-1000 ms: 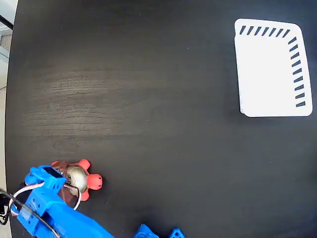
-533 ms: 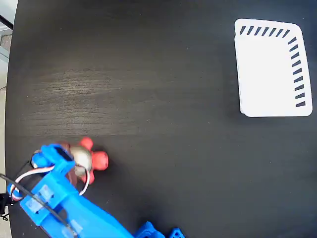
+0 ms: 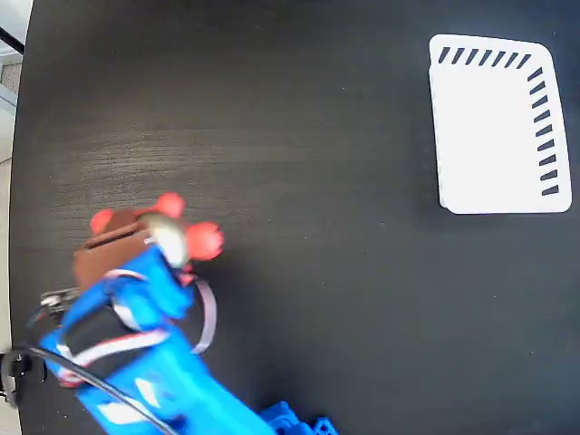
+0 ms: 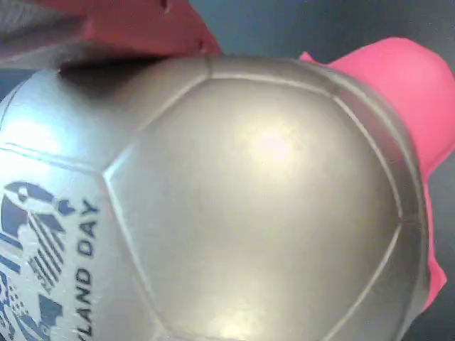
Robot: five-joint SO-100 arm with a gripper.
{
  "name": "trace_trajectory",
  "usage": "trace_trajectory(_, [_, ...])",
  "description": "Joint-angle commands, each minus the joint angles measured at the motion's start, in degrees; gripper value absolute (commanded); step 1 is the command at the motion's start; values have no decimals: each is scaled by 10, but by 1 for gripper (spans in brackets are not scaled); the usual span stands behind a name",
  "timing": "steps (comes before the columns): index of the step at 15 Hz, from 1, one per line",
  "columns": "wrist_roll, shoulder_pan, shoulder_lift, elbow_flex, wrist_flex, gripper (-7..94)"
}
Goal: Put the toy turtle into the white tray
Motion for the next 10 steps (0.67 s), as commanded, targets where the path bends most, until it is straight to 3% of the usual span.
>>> trace_trajectory(1, [-61, 79, 91, -66, 5, 0])
trace_trajectory(4, [-141, 190, 141, -102, 6, 0])
trace_trajectory(10, [-222, 334, 236, -69, 12, 0])
